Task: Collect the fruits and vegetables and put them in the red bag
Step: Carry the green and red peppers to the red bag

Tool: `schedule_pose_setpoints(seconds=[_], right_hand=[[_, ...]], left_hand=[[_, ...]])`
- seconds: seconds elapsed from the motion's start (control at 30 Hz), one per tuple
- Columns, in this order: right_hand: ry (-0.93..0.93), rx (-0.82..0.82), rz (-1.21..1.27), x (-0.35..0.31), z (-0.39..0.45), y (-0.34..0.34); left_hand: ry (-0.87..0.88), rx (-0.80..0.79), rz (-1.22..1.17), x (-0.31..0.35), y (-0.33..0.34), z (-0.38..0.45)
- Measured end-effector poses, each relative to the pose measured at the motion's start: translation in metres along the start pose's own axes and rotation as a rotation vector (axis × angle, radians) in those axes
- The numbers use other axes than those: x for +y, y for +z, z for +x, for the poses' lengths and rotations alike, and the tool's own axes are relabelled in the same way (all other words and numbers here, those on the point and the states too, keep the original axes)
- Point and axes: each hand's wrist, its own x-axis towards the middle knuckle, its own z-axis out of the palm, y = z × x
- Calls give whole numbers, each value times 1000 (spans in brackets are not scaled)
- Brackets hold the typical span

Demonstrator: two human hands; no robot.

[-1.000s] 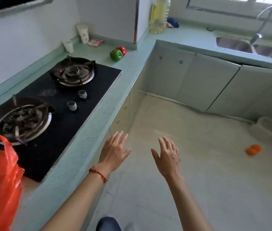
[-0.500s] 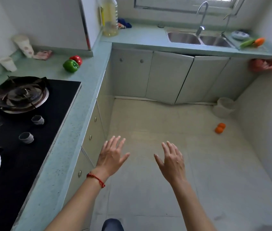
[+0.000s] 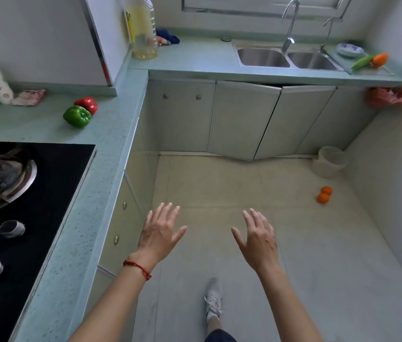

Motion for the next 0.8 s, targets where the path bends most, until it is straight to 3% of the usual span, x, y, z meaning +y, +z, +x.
schedule_pose_setpoints(seconds=[0.4, 0.8], right_hand=[[-88, 13, 20, 52, 200, -3], [-92, -71, 42, 46, 372, 33]], left_hand=[[-106, 53, -15, 29, -15, 184], [-128, 39, -10, 2, -19, 352]])
